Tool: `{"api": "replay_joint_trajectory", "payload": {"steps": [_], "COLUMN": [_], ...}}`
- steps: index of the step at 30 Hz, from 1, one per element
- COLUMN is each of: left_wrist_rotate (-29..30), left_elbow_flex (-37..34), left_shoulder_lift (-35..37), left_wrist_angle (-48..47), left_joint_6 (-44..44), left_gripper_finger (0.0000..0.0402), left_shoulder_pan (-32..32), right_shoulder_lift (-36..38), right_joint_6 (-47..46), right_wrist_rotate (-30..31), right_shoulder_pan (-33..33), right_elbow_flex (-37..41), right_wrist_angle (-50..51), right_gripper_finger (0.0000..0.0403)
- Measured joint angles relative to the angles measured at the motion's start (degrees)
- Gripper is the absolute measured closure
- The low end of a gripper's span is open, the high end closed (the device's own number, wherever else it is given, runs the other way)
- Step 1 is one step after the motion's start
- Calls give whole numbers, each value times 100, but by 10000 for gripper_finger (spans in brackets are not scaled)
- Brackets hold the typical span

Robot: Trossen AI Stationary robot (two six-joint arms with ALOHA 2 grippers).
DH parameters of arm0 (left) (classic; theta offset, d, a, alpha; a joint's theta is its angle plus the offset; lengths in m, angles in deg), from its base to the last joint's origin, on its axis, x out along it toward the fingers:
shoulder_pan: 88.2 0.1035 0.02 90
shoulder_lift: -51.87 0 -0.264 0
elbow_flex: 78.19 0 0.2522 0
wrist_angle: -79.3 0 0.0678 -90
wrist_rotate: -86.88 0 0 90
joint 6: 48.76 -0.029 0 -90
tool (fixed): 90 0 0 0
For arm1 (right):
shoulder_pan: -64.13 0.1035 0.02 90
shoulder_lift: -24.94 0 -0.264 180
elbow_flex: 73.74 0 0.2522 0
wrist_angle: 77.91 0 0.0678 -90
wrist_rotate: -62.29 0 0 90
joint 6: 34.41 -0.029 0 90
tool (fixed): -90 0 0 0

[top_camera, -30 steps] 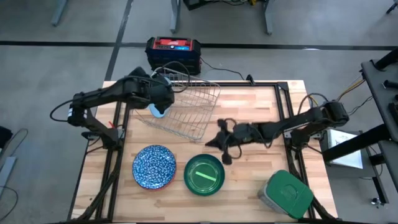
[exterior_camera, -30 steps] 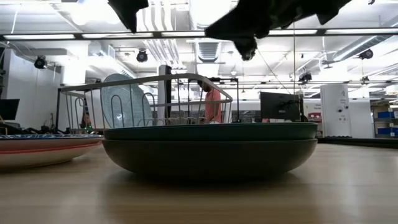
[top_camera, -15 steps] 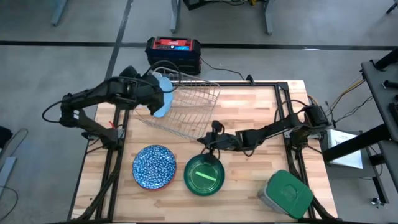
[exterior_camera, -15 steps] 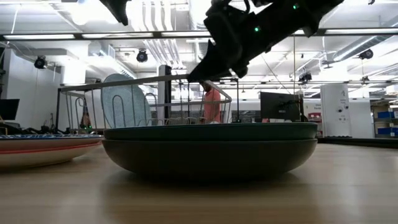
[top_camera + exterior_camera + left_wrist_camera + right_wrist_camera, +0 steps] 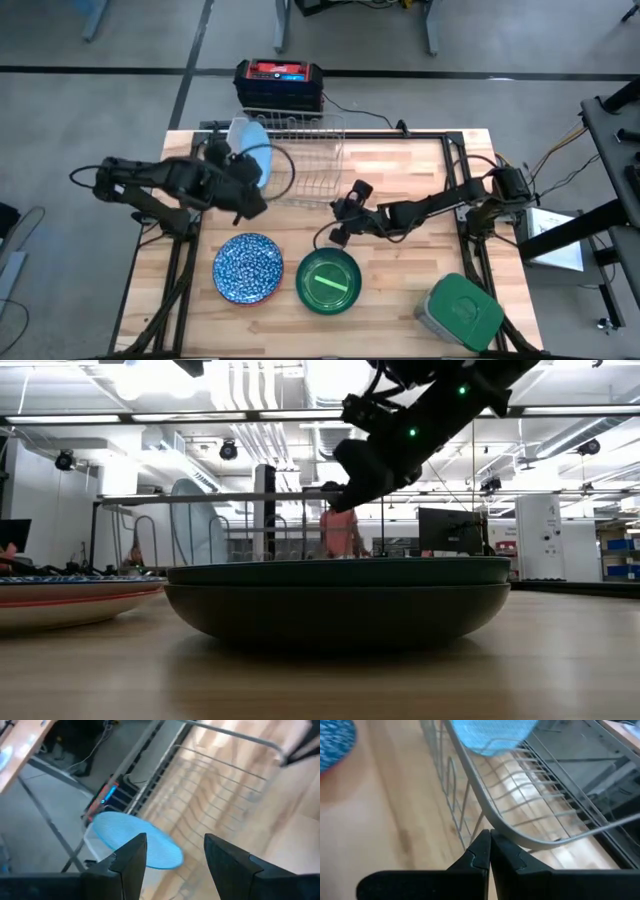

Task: Sort dishes
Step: Adjust the dish rack, then put the blue patterned plate into the dish rack

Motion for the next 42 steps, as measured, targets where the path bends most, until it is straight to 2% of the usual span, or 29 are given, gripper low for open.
{"api": "replay_joint_trajectory", "payload": {"steps": [8,12,17,21,24,27,32,35,42], "left_wrist_rotate": [-408,-764,-1179,-1803,-1934,-2044,-2044,-2044,-2264], "left_elbow_flex": [-310,-606,-1261,-1948,-2546,-3176,-4062,-4486,-5059], "left_shoulder_lift": [-24,-2,7,20,93,175,197,197,212], "left_wrist_angle": [-57,-187,-184,-56,390,1204,2145,2524,2973], "left_joint_6": [830,1179,2091,3168,3925,4133,4135,4141,4188], "left_gripper_finger": [214,214,214,214,214,214,214,214,214], "left_shoulder_pan": [-884,-1442,-2139,-2556,-2849,-3086,-3449,-3571,-3649], "right_shoulder_lift": [15,101,211,413,612,710,730,695,664], "right_joint_6": [44,-384,-882,-963,-937,-919,-1179,-1288,-927], "right_wrist_rotate": [32,0,-155,-711,-1609,-2421,-3250,-3562,-3606], "right_shoulder_pan": [-57,108,354,466,455,444,463,450,338], "right_elbow_flex": [11,11,9,9,-11,-31,-47,-182,-710], "right_wrist_angle": [479,1161,1939,2098,1975,1652,504,279,288], "right_gripper_finger": [403,403,403,403,403,403,403,403,403]}}
